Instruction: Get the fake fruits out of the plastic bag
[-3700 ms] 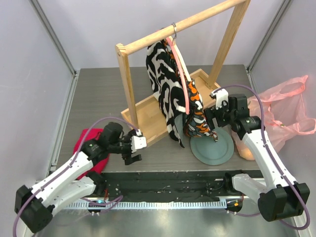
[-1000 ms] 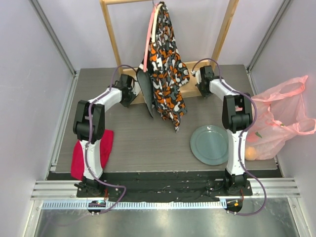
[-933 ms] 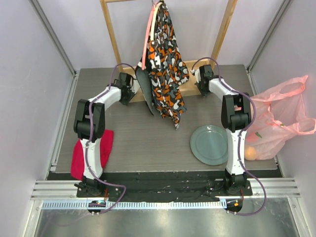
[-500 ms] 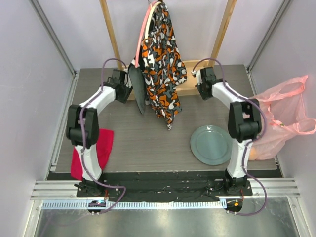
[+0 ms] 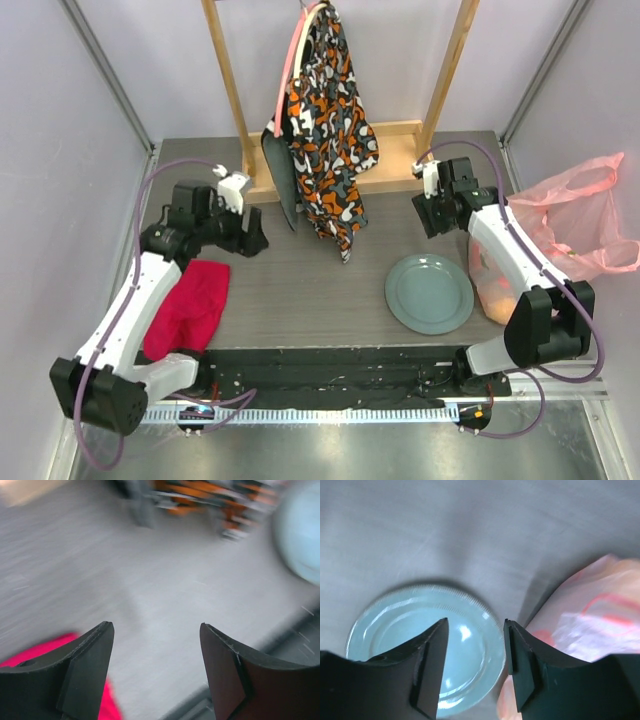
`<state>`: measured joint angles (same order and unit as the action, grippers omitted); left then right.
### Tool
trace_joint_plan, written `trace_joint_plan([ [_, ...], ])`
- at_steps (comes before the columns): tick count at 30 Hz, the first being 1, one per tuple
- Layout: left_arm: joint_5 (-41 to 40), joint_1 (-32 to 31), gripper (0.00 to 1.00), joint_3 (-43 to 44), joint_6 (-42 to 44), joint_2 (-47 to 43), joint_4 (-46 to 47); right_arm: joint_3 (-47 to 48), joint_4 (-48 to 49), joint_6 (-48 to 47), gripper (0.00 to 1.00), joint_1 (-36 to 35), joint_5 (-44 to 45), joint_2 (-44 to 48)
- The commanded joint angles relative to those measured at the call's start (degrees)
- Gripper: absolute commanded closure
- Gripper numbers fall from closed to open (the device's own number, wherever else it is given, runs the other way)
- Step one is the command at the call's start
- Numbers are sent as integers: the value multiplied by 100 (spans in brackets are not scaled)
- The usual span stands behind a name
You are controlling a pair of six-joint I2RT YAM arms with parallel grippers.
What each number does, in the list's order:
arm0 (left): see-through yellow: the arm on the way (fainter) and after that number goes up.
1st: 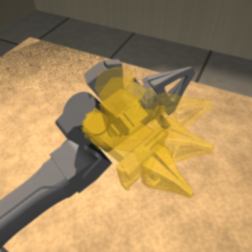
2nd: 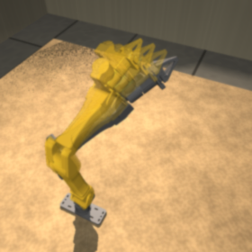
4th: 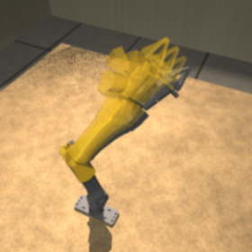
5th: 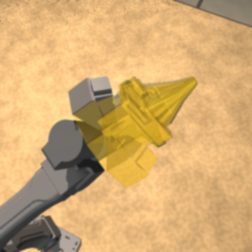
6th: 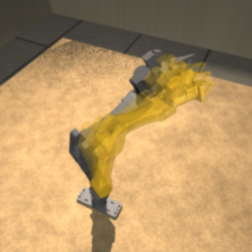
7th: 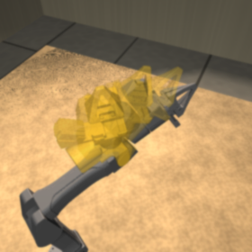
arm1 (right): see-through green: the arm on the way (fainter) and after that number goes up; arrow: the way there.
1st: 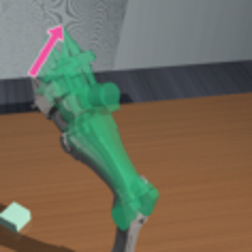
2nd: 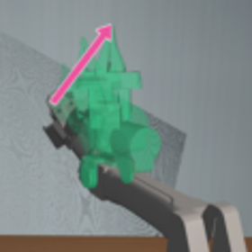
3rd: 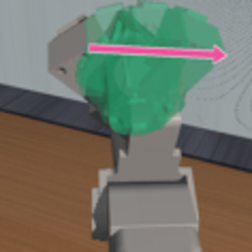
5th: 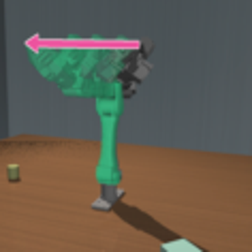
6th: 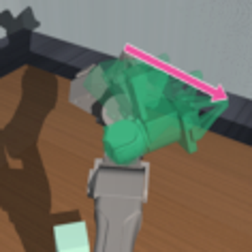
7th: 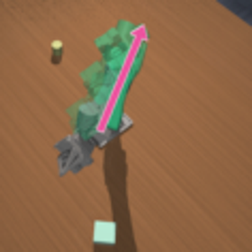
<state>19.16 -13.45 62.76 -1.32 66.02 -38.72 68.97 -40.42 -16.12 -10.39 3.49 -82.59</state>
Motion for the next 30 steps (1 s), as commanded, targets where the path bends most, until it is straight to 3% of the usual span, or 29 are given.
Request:
trace_joint_plan([
  [1, 1706, -762, 27, -212, -192, -274, -144, -269, -949, -66, 43, 11, -559, 479],
  [2, 1653, -1312, 27, -229, -254, -161, -136, -366, -1037, -136, 41, 11, -560, 550],
  [7, 1205, -2353, 27, -528, -1298, 366, 1424, -666, -1230, -339, 39, 11, 11, 805],
  [10, 1047, -3048, 30, 24, -1799, 1542, 1936, -306, -1617, -296, 39, 20, -24, 919],
  [11, 837, -3241, 31, 461, -2428, 1876, 1982, -253, -1653, -287, 39, 20, 37, 998],
  [12, 861, -3269, 32, 604, -2974, 2515, 2217, -157, -1662, -278, 39, 28, 64, 1034],
  [14, 932, -3286, 33, 755, -4150, 2959, 2640, -33, -1662, -225, 39, 46, 108, 1086],
  [16, 494, -3330, 33, 772, -4594, 3424, 3132, 90, -1670, -172, 39, 99, 82, 1130],
  [21, 299, -3471, 35, 1035, -5833, 4374, 3563, 161, -1670, -146, 39, 160, -6, 1359],
  [30, 194, -3998, 48, 1625, -6205, 5439, 3845, -94, -1644, -6, 39, 169, -76, 1702],
])
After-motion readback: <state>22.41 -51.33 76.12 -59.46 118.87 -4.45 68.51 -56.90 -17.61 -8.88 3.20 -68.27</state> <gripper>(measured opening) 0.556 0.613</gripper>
